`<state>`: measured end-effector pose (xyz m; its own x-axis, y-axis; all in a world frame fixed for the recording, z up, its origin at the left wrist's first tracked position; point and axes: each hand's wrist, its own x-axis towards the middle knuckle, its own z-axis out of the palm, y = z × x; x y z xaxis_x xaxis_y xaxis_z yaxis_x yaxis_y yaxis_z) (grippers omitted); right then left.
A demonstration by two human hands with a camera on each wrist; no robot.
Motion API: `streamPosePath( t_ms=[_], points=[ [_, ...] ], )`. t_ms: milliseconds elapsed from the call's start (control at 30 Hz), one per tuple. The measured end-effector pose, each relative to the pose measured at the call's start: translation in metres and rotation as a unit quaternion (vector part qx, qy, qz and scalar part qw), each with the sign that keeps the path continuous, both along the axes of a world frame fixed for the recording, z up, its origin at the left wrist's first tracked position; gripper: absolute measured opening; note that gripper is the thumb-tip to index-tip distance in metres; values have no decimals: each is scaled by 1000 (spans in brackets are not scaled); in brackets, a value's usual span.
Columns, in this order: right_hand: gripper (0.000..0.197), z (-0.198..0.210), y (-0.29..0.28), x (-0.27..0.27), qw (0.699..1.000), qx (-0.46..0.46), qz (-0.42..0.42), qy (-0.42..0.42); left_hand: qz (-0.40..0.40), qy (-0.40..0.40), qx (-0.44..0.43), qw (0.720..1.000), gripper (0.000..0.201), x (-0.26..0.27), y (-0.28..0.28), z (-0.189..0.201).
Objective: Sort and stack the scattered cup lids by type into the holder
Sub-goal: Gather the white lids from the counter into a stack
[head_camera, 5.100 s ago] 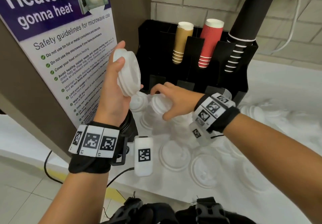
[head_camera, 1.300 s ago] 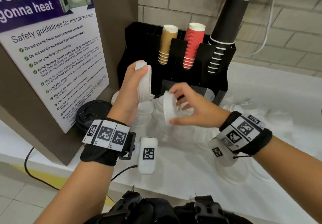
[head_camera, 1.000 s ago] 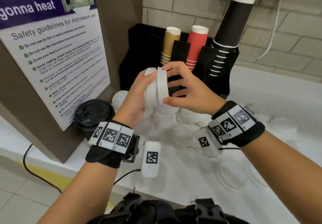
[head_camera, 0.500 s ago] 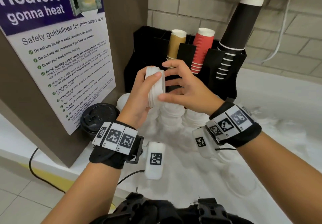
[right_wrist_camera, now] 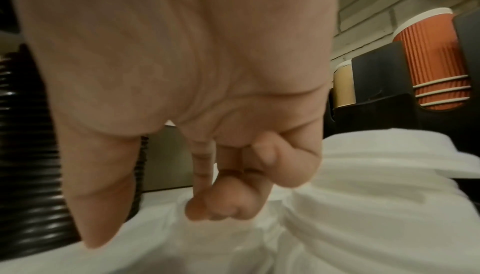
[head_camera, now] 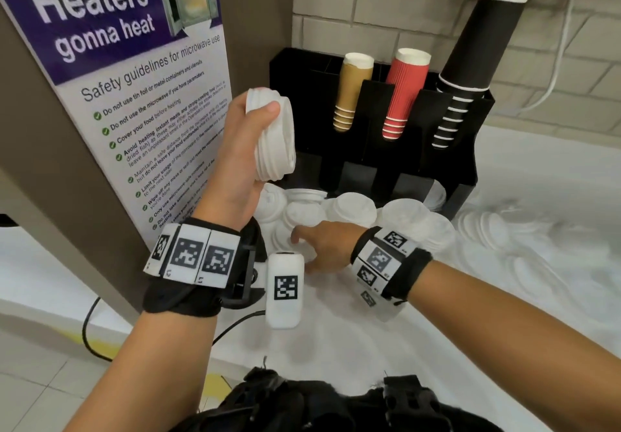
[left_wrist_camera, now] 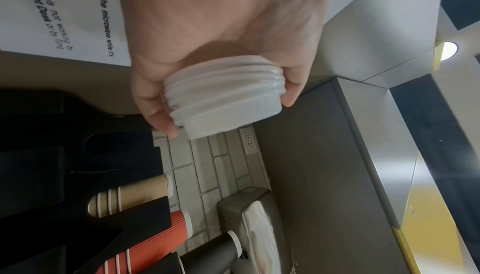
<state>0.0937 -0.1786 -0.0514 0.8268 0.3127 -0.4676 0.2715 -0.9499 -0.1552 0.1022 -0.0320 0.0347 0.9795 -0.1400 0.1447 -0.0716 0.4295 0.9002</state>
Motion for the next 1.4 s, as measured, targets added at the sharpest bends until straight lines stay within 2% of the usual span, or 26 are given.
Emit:
streamPosePath(
  t_ms=[200,333,533,667,800,900,933,1000,1067,1100,1267,1400],
  points=[
    [39,8,4,1,999,17,29,-16,-11,-6,-3,1000,46,3,7,0],
    [54,6,12,-4,998,-1,34,-52,-22,-13,9,1000,54,4,6,1],
    [68,-7,16,-5,998,-13,37,-43,-25,-9,19,999,49,6,2,-2],
    [71,-6,6,-6,998,49,22,-39,-22,0,26,999,56,4,-2,-5],
    [65,21,-17,-4,986,158,-10,-51,-1,0,7,1000,47,3,-5,-5],
    [52,50,-42,-4,960,260,-60,-88,9,1,-11,1000,45,0,-9,-7],
    [48,59,-48,-5,941,312,-89,-98,8,2,-15,1000,45,-1,-10,-7],
    [43,76,-55,-10,885,429,-151,-106,1,11,-17,1000,52,-2,-13,-9],
    [42,87,-55,-13,833,515,-164,-118,-10,25,-14,1000,63,-4,-16,-12],
    [44,90,-53,-14,816,543,-156,-120,-16,30,-12,999,65,-5,-17,-13],
    [56,89,-41,-20,788,590,-114,-135,-11,26,-3,1000,45,-11,-22,-15],
    [57,80,-31,-26,765,612,-134,-151,1,9,5,1000,55,-13,-26,-15]
  ],
)
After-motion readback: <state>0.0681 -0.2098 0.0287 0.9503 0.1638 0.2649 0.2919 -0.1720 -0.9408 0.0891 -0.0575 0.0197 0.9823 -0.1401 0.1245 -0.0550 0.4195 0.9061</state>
